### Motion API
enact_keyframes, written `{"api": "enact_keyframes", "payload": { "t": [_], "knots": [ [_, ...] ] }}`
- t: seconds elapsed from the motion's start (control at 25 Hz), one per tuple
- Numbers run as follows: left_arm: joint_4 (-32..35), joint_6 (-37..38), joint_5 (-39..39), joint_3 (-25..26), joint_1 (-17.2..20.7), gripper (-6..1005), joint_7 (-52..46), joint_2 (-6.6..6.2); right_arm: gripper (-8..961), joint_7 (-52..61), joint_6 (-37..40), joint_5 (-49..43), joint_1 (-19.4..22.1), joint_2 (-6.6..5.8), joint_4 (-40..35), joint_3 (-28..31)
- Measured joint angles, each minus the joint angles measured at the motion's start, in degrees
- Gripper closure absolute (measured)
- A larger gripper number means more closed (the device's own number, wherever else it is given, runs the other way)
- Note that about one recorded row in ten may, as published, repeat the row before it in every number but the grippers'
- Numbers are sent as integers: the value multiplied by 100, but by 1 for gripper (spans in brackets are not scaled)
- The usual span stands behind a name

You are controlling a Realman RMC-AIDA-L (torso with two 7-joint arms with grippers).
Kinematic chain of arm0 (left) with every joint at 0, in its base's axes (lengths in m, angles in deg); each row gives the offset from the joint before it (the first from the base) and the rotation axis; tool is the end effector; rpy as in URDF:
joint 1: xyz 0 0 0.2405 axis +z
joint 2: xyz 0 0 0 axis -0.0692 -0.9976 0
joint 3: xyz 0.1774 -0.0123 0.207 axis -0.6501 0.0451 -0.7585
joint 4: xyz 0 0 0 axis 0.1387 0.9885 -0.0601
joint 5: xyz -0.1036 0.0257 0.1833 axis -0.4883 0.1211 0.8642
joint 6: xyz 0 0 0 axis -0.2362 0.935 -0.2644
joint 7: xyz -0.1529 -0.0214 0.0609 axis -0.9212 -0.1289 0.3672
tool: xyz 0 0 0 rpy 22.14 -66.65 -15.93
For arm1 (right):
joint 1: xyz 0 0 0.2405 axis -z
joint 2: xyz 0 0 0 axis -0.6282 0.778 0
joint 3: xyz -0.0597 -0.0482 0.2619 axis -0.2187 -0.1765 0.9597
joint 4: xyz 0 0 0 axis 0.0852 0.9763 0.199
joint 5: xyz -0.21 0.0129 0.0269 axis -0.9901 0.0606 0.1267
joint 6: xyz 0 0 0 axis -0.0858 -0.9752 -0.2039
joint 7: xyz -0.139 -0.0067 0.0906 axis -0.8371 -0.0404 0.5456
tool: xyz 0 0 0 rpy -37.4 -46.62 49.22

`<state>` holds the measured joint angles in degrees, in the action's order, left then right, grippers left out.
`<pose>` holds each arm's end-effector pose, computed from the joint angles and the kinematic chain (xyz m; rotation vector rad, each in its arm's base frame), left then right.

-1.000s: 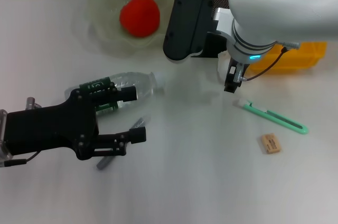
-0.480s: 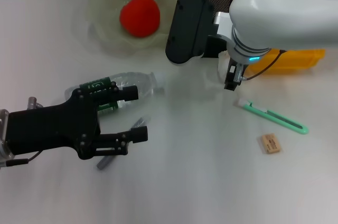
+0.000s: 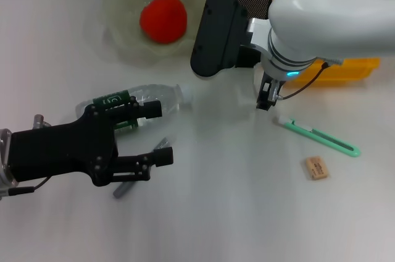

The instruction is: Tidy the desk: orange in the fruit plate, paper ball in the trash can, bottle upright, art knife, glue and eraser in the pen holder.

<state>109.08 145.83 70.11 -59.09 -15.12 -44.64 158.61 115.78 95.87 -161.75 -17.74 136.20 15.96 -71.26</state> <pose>-0.2581 0.2707 -0.0184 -2.8084 -0.4124 -1.0980 0.1492 0.4103 -0.1229 -2.4231 0.1264 -0.9874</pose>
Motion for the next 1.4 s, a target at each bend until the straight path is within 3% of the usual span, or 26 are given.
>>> {"api": "enact_keyframes", "payload": {
  "t": [0.24,0.44,0.56,1.04,1.28,1.4],
  "knots": [
    [-2,-30,-17,1,2,161,-1,0,328,-1,21,-14,20,0,-7,-10],
    [-52,-71,-20,1,2,162,17,0,485,9,103,-49,50,0,-129,28],
    [-59,-83,-20,1,2,161,30,0,485,24,311,-89,77,0,-358,39],
    [-81,-96,-18,85,21,162,88,-21,486,404,2327,-512,732,-12,-2911,126],
    [-219,-104,-30,184,-2,162,212,-58,486,488,2677,-522,956,-68,-3341,281],
    [-220,-106,-22,189,-9,162,214,-59,486,309,2798,-528,1108,-110,-3474,679]
  ]
}}
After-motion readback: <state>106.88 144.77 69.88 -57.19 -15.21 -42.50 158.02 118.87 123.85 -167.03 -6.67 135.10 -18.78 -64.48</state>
